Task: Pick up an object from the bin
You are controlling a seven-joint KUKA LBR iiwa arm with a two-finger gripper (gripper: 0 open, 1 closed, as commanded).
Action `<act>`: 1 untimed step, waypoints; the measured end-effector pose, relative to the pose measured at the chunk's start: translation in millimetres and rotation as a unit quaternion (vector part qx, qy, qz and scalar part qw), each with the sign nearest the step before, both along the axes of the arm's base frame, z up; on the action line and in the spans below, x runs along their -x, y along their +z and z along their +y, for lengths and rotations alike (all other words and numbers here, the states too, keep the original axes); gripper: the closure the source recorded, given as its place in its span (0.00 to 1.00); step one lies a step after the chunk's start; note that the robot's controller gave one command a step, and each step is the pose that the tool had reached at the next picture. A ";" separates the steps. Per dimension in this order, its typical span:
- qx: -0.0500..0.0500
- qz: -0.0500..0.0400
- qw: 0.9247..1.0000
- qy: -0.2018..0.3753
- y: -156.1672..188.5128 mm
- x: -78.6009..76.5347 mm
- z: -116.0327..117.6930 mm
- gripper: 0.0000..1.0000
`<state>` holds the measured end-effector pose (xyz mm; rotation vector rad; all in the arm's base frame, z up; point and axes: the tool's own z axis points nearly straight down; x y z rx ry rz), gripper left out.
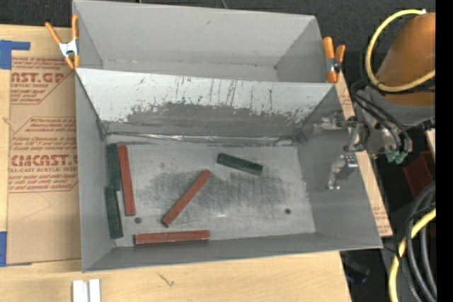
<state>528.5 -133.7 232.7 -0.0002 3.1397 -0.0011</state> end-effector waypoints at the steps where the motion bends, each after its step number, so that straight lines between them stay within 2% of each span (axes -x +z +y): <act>1: 0.001 -0.004 1.000 0.027 -48.4 -37.0 27.5 0.00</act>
Offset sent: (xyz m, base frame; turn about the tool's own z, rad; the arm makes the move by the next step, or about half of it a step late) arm 0.0421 0.0588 -0.0795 0.0132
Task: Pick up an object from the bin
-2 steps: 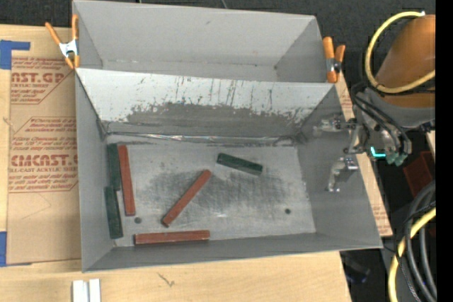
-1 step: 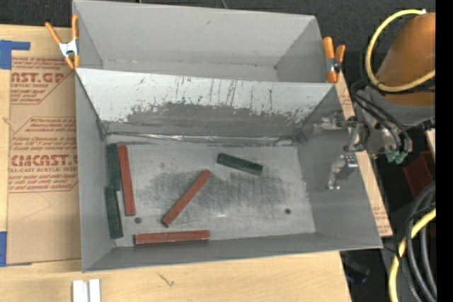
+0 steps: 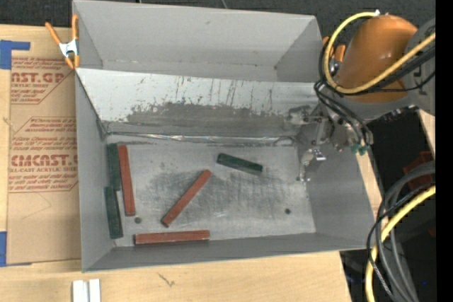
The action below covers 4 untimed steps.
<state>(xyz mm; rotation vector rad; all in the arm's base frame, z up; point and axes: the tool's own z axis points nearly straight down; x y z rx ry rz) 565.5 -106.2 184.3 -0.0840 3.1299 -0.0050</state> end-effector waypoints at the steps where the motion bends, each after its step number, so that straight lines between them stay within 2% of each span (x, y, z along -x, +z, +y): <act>1: -0.002 0.006 0.999 -0.033 -32.0 -6.1 30.1 0.00; 2: -0.001 0.006 1.000 -0.005 -111.2 2.4 38.1 1.00; 3: -0.001 0.001 1.000 -0.005 -112.4 1.2 38.7 0.00; 4: -0.001 0.002 1.000 -0.005 -112.3 1.2 38.8 0.00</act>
Offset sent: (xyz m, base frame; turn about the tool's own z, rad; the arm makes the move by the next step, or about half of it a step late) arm -0.0035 0.0379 -0.1143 0.0115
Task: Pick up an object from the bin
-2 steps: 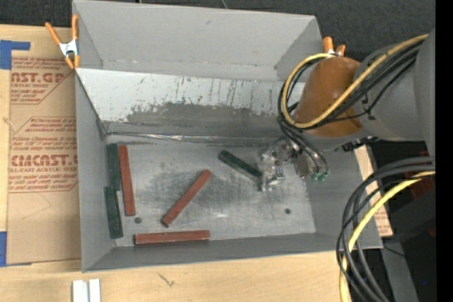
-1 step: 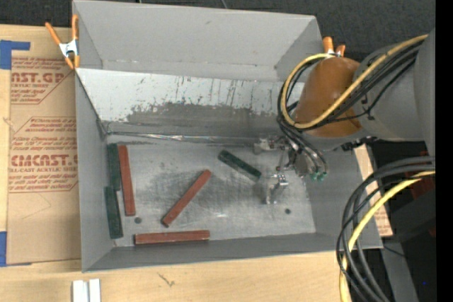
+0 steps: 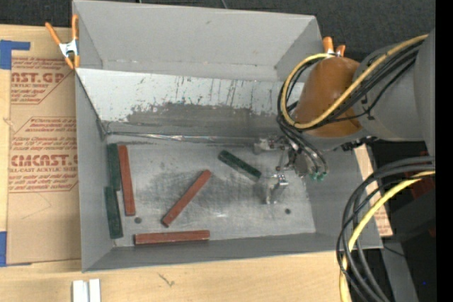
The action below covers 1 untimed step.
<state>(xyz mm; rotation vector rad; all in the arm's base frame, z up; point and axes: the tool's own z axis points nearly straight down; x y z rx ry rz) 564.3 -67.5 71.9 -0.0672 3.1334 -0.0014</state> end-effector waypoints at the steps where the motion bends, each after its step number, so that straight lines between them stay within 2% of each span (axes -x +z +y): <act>1: -0.001 0.004 1.000 -0.028 2.3 -25.4 75.5 1.00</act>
Offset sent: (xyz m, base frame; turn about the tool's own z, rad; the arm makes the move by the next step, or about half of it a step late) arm 0.0000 0.0000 0.0000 0.0000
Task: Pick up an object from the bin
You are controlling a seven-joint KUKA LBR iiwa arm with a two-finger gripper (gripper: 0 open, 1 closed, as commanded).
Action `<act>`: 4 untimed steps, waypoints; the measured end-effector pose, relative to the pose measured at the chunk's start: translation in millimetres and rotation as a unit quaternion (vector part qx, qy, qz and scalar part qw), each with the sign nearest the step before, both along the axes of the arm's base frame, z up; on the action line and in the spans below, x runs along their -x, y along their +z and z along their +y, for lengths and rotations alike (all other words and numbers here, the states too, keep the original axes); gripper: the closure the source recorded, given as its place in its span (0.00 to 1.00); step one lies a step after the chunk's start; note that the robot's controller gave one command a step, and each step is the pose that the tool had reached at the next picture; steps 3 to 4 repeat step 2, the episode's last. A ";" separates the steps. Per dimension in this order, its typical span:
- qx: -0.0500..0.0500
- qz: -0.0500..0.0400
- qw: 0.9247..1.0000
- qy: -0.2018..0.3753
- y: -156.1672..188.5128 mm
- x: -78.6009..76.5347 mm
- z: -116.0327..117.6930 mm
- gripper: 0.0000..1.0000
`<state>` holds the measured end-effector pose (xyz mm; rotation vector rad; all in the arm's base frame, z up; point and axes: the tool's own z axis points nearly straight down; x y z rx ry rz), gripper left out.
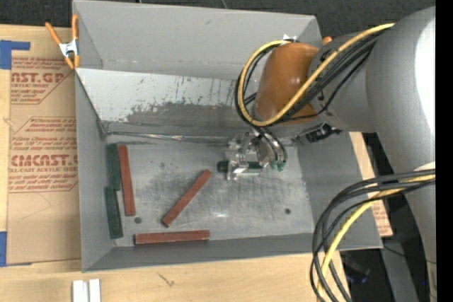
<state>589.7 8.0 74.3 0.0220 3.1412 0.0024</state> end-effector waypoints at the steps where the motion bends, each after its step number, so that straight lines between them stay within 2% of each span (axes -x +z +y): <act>1: 0.000 0.000 1.000 0.000 0.0 0.0 0.0 1.00; 2: 0.000 -0.005 1.000 -0.013 181.9 5.0 7.7 1.00; 4: 0.000 -0.005 1.000 -0.013 181.9 5.0 7.7 1.00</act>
Offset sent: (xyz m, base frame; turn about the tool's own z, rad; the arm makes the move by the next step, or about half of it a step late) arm -0.0070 0.0069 0.1786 0.0274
